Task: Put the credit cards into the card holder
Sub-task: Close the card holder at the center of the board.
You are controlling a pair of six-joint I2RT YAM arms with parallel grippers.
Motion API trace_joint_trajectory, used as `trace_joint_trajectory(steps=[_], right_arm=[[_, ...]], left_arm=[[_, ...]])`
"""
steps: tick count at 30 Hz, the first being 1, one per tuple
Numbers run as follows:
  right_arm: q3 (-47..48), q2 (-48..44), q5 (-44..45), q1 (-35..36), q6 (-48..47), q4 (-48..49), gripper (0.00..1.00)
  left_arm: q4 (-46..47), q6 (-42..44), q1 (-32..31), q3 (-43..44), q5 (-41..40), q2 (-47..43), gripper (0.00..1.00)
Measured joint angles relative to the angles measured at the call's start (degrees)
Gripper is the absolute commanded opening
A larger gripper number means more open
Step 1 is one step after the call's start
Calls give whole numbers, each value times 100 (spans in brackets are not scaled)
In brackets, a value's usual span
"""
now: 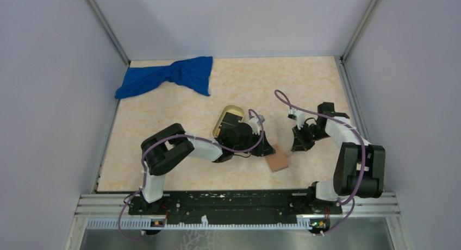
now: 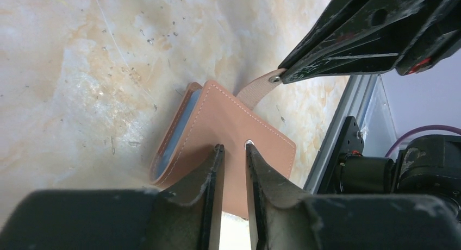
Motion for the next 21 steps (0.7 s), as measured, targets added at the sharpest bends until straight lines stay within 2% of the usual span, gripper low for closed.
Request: trace_joint_trajectory(steps=[3,7,12,21], right_arm=[[46,-107,-107,0,-68,-74,0],[83,-415,-417,0,-205,-249,0],[144,-490,-603,76,-280,-321,0],[136,-525,-374,815,-345,-166,0]], left_arm=[[-42,-2,0,0,-33,22,10],[-52,-79,0,0,-72,44,3],[-15,-304,-66,-4,-282,44,2],[186,-883,-319,-129,-1056,44,0]])
